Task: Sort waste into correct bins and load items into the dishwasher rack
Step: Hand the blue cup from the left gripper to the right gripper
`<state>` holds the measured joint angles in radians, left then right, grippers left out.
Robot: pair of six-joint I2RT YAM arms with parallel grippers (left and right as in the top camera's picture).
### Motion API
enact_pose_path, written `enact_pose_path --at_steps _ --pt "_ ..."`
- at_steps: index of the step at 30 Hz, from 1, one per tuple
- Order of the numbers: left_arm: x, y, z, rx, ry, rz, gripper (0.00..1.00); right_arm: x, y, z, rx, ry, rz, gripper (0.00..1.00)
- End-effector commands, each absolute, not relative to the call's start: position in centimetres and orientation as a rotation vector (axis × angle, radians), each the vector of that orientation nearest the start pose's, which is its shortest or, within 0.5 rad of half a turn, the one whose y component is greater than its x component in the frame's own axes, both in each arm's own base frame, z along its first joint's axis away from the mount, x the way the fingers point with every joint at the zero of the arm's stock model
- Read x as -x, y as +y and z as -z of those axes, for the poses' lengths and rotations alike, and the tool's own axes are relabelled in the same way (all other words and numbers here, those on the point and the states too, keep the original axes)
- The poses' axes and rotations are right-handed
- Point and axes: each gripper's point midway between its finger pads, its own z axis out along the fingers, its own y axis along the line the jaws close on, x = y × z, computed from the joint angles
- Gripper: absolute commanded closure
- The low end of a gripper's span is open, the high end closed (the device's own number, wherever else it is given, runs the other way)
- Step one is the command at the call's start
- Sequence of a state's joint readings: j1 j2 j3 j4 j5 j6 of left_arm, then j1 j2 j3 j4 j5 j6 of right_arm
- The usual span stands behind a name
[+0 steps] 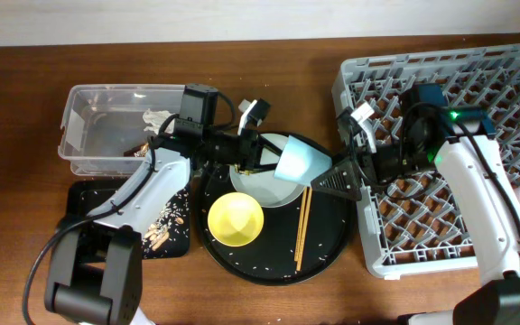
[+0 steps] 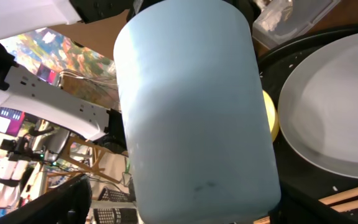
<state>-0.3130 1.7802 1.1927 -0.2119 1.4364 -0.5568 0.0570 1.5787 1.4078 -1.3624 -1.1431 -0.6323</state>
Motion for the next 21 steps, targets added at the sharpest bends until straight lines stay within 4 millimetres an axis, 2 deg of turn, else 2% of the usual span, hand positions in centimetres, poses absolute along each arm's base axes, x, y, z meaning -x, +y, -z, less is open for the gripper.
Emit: enact_pose_path --at_steps 1,8,15,21 --pt "-30.9 -28.1 -22.8 -0.465 2.296 2.117 1.00 -27.2 17.8 -25.6 0.867 2.173 -1.480 0.13" --pt "-31.0 -28.4 -23.2 -0.438 2.308 2.137 1.00 -27.4 18.0 -25.4 0.900 2.161 -1.451 0.14" --pt "-30.9 -29.3 -23.9 -0.481 2.282 2.143 1.00 -27.4 18.4 -25.5 0.926 2.144 -1.445 0.21" --pt "-30.9 -29.3 -23.9 -0.481 2.282 2.143 0.99 -28.2 18.4 -25.6 0.950 2.101 -1.406 0.22"
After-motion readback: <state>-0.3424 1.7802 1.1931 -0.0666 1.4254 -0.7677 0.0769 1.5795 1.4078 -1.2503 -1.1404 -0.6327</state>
